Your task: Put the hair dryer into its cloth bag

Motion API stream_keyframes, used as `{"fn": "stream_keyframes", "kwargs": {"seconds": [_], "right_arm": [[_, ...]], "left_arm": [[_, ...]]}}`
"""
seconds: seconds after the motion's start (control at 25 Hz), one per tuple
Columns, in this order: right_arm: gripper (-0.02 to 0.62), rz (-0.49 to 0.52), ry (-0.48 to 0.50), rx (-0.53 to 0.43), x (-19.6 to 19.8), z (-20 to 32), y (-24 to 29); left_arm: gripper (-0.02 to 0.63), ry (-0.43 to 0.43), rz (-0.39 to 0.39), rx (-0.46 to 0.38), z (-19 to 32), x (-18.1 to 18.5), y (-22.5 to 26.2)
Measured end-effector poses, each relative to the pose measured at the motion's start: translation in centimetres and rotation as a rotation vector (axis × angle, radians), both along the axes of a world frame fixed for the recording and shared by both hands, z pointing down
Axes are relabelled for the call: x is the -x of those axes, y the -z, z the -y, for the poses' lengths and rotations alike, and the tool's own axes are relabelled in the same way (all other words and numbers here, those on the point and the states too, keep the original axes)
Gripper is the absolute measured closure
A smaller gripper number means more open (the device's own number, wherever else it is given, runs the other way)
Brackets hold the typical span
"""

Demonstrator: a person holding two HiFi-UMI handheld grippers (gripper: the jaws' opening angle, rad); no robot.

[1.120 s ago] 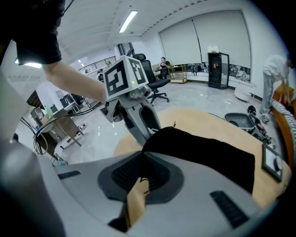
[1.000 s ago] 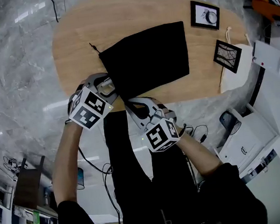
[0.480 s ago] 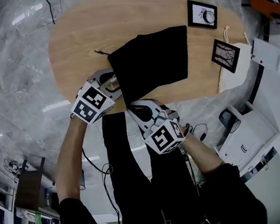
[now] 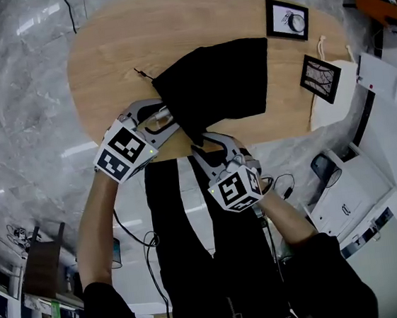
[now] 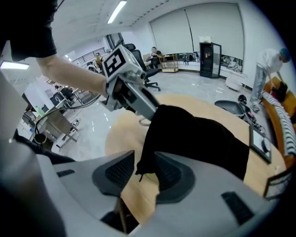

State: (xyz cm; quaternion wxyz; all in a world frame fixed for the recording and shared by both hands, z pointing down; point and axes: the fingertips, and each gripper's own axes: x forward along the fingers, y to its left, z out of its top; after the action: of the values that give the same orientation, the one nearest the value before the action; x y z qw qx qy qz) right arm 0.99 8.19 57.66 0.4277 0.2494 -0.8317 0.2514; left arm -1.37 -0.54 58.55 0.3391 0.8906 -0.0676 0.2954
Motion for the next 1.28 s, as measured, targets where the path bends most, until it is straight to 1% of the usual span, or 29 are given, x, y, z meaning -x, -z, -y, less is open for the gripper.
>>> {"fn": "stream_keyframes", "kwargs": {"seconds": [0.12,0.24,0.4,0.52,0.64,0.68,0.76,0.84,1.0,1.12,1.28], "right_arm": [[0.46,-0.022,-0.011,-0.021,-0.4,0.1,-0.3],[0.453,-0.004,-0.068,-0.079,0.1,2.0,0.8],[0.437,-0.028,-0.127,-0.14,0.7,4.9,1.9],[0.436,-0.053,-0.104,-0.118,1.5,6.4,0.6],[0.443,-0.045,-0.081,-0.074,2.6,7.6,-0.4],[0.445,-0.03,-0.071,-0.049,2.9,7.7,-0.5],[0.525,0.02,-0.063,0.003,3.4,7.8,-0.2],[0.568,0.065,-0.07,0.017,3.6,7.6,0.9],[0.574,0.212,-0.06,0.004,4.4,6.8,4.7],[0.574,0.241,-0.025,-0.014,4.9,6.3,6.5],[0.574,0.269,-0.027,0.018,4.6,5.7,6.5]], "left_arm": [[0.413,0.009,0.031,-0.012,-0.2,0.8,-0.2],[0.403,0.036,0.047,-0.006,-0.7,0.8,-0.8],[0.389,0.011,0.067,-0.01,-1.5,1.1,-2.6],[0.397,-0.003,0.051,-0.019,-1.7,1.0,-2.6],[0.411,-0.024,0.048,-0.049,-1.8,1.0,-2.1],[0.414,-0.027,0.043,-0.051,-1.8,1.1,-2.0],[0.422,-0.017,0.018,-0.041,-1.6,1.3,-1.5],[0.426,-0.008,-0.004,-0.038,-1.6,1.3,-1.0],[0.441,0.009,-0.054,-0.068,-1.4,0.5,0.5],[0.446,0.026,-0.091,-0.091,-0.9,0.0,1.5],[0.44,0.066,-0.105,-0.088,-0.4,-1.0,0.6]]}}
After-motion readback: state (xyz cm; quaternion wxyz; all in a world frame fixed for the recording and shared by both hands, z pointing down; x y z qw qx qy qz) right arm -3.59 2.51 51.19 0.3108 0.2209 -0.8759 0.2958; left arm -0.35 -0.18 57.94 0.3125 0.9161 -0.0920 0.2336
